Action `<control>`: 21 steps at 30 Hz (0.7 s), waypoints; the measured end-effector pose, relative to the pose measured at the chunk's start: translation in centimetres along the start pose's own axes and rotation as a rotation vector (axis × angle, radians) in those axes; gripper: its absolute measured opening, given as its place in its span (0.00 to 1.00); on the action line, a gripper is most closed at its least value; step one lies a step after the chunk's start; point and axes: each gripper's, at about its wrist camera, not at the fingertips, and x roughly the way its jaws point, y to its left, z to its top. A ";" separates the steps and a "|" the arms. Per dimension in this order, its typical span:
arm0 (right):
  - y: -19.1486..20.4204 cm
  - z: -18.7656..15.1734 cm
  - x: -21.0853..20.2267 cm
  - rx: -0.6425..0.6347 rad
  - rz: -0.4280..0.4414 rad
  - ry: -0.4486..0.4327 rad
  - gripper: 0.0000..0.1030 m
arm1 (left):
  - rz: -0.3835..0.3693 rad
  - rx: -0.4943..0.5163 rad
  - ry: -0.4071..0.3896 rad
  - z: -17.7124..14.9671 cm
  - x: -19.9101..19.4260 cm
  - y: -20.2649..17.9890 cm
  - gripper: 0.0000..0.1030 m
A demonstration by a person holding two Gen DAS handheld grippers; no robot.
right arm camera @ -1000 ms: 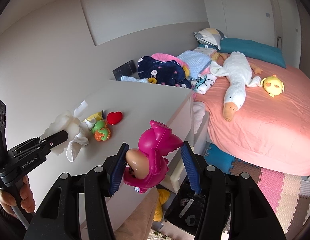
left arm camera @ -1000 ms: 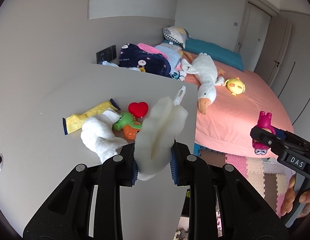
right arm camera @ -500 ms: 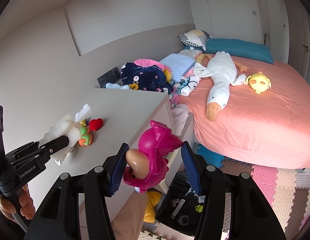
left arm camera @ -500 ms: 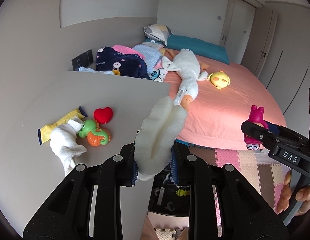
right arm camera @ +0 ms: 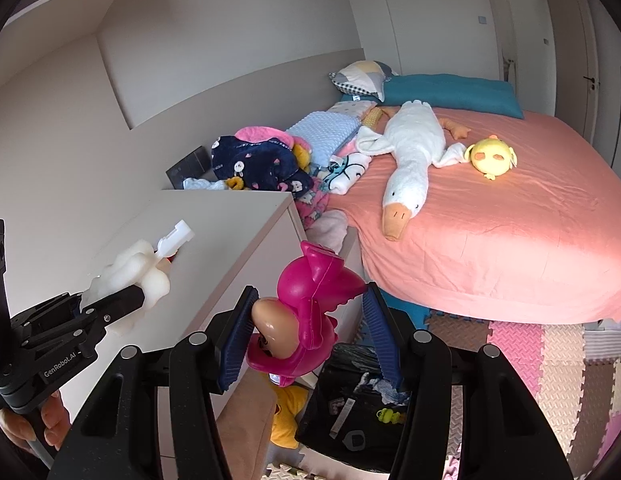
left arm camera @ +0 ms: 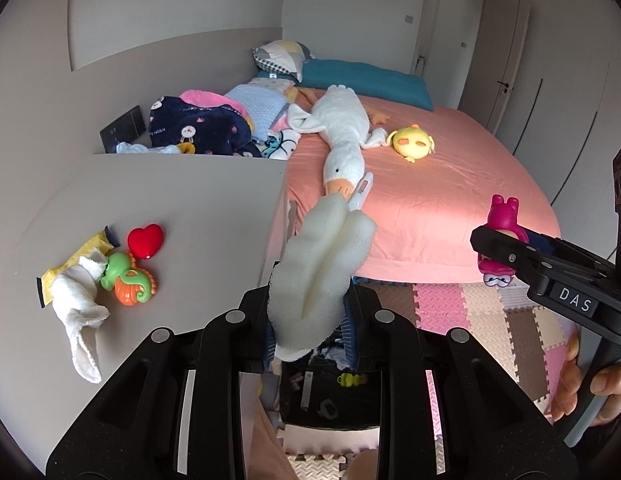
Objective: Collect trash
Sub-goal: 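Carry the pink doll and white sponge duster over the black bin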
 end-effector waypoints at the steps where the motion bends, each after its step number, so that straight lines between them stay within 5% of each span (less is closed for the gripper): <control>1: -0.3 0.0 0.0 0.004 -0.004 0.000 0.54 | -0.005 0.006 0.003 0.0 0.2 -0.3 0.25; 19: -5.3 0.2 0.7 0.062 -0.090 0.019 0.54 | -0.060 0.080 0.086 -0.2 4.2 -5.0 0.26; 21: -5.4 0.7 1.2 0.058 -0.103 0.035 0.55 | -0.084 0.098 0.126 -0.4 4.8 -5.5 0.42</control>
